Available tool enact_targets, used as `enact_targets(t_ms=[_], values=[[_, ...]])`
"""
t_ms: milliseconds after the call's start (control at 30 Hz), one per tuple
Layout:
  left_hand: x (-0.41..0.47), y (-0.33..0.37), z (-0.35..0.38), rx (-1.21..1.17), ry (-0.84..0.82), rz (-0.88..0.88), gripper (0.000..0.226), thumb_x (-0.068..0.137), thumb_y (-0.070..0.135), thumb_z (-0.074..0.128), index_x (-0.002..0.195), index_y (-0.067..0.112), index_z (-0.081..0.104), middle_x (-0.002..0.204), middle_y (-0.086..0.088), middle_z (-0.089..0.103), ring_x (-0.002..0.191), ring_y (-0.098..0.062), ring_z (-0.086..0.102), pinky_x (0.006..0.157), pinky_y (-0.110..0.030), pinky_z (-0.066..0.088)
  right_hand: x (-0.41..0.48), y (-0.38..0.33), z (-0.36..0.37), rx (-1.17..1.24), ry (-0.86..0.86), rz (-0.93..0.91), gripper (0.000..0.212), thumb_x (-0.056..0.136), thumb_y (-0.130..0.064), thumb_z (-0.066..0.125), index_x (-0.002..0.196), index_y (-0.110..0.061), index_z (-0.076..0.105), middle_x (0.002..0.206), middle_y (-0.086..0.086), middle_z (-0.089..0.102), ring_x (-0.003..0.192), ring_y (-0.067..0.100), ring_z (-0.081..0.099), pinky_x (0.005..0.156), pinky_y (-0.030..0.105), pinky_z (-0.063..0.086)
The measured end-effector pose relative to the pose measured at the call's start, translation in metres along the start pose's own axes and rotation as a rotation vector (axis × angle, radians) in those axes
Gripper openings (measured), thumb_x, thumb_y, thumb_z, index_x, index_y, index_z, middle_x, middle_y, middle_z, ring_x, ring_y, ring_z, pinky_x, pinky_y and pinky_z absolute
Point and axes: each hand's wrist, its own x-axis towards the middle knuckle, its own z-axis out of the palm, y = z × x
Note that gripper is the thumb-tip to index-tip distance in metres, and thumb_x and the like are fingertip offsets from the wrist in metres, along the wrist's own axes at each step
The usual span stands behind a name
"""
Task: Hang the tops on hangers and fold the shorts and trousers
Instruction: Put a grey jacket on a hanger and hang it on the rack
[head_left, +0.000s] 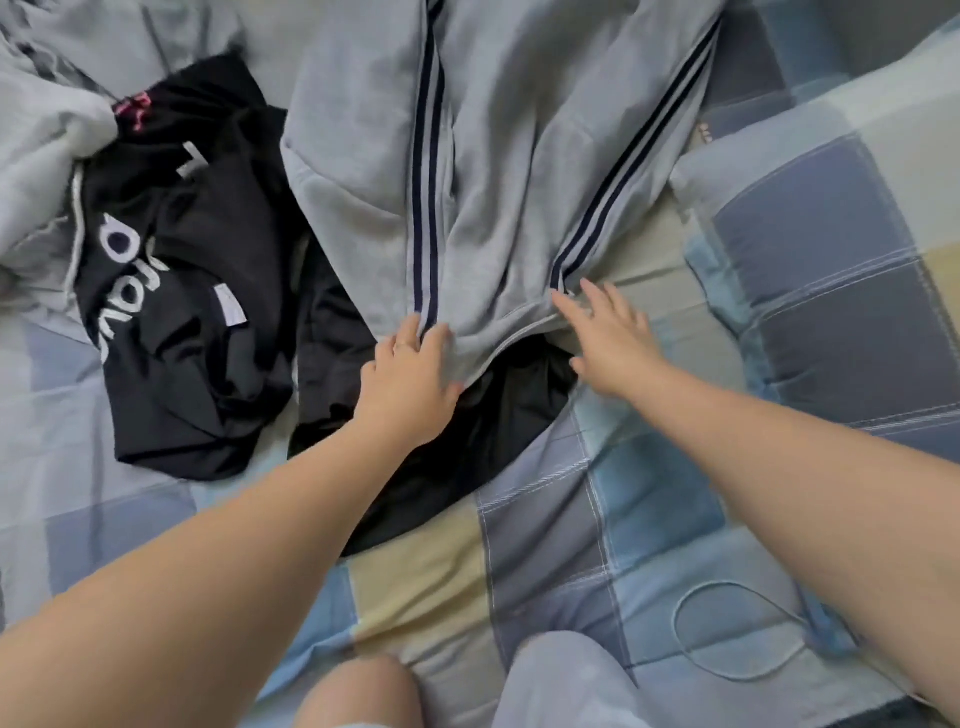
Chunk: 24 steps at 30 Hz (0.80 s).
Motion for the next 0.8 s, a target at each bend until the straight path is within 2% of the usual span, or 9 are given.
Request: enact_targets(t_ms=[67,100,200,267,400,533,700,800], values=[[0.022,0.007,0.011,-0.039,0.052,-0.001,0.051,0.096,0.030,0.058,0.140,0.024,0.032,0.152,-0.010,0.026,0.122,-0.041,0.041,0.094,-0.054,0.043,0.020,-0.001,0.016,-0.044,0.045,-0.006,0.087,0.090,-0.011,0.064,0.157,-0.039,0.016,0.168,0.004,0.005,0.154,0.030,0.003,0.118,0.048,0.019],[0.031,0.010,0.018,-0.048,0.068,-0.017,0.047,0.096,0.026,0.057,0.136,0.023,0.034,0.145,-0.010,0.032,0.115,-0.040,0.044,0.090,-0.054,0.044,0.027,-0.003,0.023,-0.029,0.076,-0.008,0.082,0.089,-0.008,0.063,0.155,-0.038,0.023,0.166,0.005,0.012,0.153,0.031,0.008,0.117,0.047,0.020],[0.046,0.010,0.030,-0.053,0.137,-0.066,0.030,0.099,0.022,0.055,0.124,0.018,0.040,0.122,-0.009,0.046,0.102,-0.035,0.048,0.084,-0.050,0.042,0.035,-0.008,0.036,0.065,0.193,0.013,0.052,0.087,-0.004,0.056,0.134,-0.025,0.047,0.140,0.011,0.042,0.132,0.035,0.039,0.102,0.043,0.034],[0.045,0.008,0.031,-0.083,0.158,-0.046,0.018,0.100,0.020,0.054,0.112,0.017,0.041,0.108,-0.005,0.049,0.094,-0.031,0.050,0.081,-0.047,0.039,0.034,-0.009,0.032,0.113,0.208,0.013,0.034,0.090,-0.002,0.053,0.119,-0.019,0.050,0.124,0.012,0.045,0.113,0.035,0.047,0.088,0.040,0.037],[0.030,0.012,0.022,-0.132,0.132,-0.021,0.013,0.097,0.014,0.051,0.103,0.020,0.041,0.096,0.002,0.047,0.085,-0.026,0.048,0.080,-0.043,0.033,0.014,-0.010,0.018,0.221,0.207,0.016,0.025,0.091,0.001,0.048,0.111,-0.013,0.047,0.113,0.015,0.047,0.093,0.039,0.055,0.070,0.038,0.037],[0.003,0.014,0.013,-0.124,0.092,-0.040,0.017,0.096,0.011,0.049,0.098,0.024,0.038,0.091,0.003,0.050,0.078,-0.027,0.051,0.080,-0.041,0.034,-0.025,-0.012,0.010,0.341,0.233,0.047,0.019,0.091,-0.008,0.054,0.107,-0.010,0.044,0.110,0.016,0.050,0.090,0.044,0.057,0.073,0.046,0.046],[-0.054,0.011,0.010,-0.120,-0.040,0.011,0.011,0.102,0.029,0.047,0.097,0.023,0.039,0.083,0.004,0.050,0.075,-0.027,0.051,0.071,-0.038,0.033,-0.095,-0.016,0.018,0.210,0.186,0.039,0.020,0.092,-0.021,0.060,0.092,-0.018,0.040,0.101,0.010,0.062,0.089,0.038,0.061,0.067,0.038,0.032],[-0.094,0.009,0.010,-0.062,-0.172,0.001,0.010,0.102,0.030,0.047,0.099,0.025,0.040,0.089,0.003,0.054,0.078,-0.027,0.051,0.071,-0.037,0.032,-0.145,-0.025,0.029,0.093,0.141,0.047,0.017,0.089,-0.023,0.061,0.103,-0.015,0.056,0.098,0.008,0.069,0.095,0.034,0.059,0.077,0.040,0.033]])
